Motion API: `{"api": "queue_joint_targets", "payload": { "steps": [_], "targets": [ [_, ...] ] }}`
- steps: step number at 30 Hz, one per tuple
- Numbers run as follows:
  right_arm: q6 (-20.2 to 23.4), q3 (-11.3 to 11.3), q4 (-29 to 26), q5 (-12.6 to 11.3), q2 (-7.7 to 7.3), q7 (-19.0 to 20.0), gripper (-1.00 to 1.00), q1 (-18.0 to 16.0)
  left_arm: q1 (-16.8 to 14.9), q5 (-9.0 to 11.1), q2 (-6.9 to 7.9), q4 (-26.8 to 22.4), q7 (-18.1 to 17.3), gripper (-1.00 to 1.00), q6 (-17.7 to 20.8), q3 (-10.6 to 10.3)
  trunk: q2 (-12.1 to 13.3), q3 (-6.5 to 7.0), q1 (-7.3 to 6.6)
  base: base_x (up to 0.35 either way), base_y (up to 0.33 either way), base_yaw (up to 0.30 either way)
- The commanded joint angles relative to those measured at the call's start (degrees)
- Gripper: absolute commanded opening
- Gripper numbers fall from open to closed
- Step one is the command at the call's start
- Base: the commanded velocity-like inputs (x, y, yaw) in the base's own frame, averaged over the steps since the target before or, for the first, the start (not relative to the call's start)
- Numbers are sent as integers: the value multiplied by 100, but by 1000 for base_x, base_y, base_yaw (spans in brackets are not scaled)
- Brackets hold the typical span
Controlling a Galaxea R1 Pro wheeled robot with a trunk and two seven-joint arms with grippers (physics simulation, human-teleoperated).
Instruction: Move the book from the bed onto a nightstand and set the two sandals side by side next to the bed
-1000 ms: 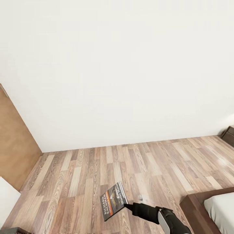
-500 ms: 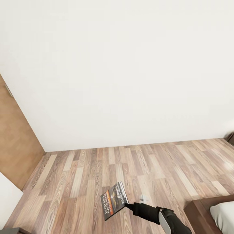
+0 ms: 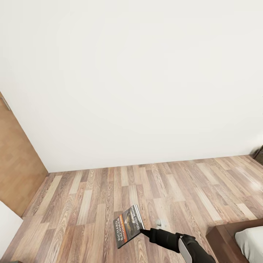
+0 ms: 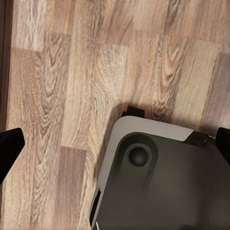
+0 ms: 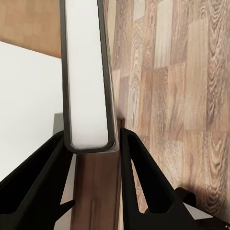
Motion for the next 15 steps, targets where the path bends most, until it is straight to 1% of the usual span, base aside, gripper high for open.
{"api": "queue_joint_targets", "payload": {
  "steps": [1, 7, 15],
  "targets": [
    [57, -35, -2, -17, 5, 18, -100, -4, -4, 43, -1, 3, 6, 100, -16, -52, -11, -11, 3, 3, 0, -32],
    [50, -33, 0, -13, 11, 10, -100, -2, -4, 44, 1, 3, 6, 100, -21, -61, -11, 7, 3, 2, 0, -16],
    [43, -43, -5, -15, 8, 7, -100, 5, -4, 43, -6, 3, 7, 100, -25, -64, -11, 69, 3, 0, 0, -4]
  ]
}}
